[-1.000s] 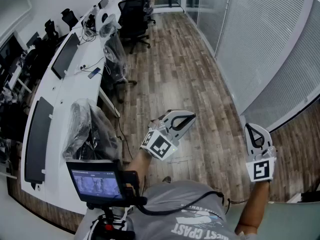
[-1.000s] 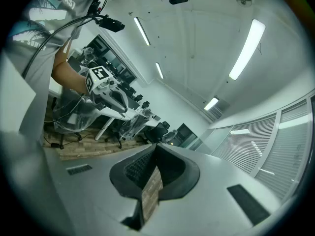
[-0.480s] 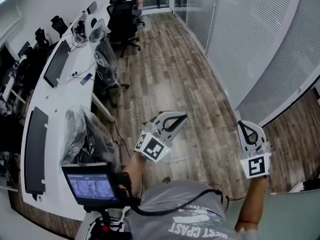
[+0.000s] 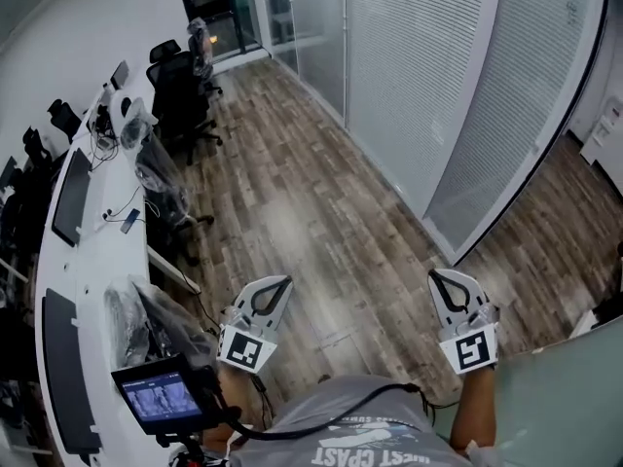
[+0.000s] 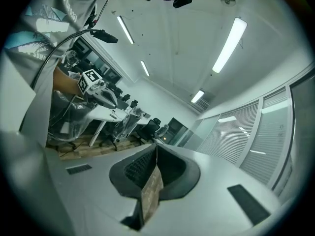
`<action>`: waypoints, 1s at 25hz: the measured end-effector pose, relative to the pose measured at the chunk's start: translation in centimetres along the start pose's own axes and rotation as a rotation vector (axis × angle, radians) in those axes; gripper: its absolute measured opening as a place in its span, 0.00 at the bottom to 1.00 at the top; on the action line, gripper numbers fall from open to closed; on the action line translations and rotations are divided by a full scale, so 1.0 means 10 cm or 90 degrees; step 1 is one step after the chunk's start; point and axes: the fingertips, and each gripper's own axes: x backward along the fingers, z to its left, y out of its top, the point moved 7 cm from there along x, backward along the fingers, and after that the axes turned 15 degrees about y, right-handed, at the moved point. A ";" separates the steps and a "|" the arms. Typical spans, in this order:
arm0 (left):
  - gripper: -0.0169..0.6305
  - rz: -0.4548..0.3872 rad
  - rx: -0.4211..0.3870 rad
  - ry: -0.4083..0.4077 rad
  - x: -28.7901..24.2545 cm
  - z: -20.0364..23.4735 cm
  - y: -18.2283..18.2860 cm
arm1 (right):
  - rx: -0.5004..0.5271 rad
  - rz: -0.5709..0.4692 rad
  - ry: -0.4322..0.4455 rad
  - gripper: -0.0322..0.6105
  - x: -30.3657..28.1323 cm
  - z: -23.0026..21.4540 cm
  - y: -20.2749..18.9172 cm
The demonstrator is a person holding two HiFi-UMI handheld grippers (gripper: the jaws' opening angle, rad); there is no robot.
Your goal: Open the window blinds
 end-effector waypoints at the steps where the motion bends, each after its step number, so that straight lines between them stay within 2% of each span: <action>1: 0.03 0.009 0.002 -0.005 0.03 0.02 -0.04 | -0.011 0.010 -0.005 0.05 0.04 0.04 -0.03; 10: 0.03 0.016 0.038 -0.002 0.21 0.25 -0.41 | -0.085 0.064 -0.065 0.05 0.20 0.29 -0.19; 16: 0.03 0.001 0.058 -0.012 0.08 0.36 -0.56 | -0.098 0.107 -0.086 0.05 0.24 0.43 -0.18; 21: 0.03 -0.006 0.032 -0.038 -0.14 0.48 -0.69 | -0.114 0.128 -0.094 0.05 0.14 0.33 -0.22; 25: 0.03 0.020 0.057 -0.014 -0.35 0.19 -0.74 | -0.101 0.132 -0.088 0.05 0.23 0.08 -0.46</action>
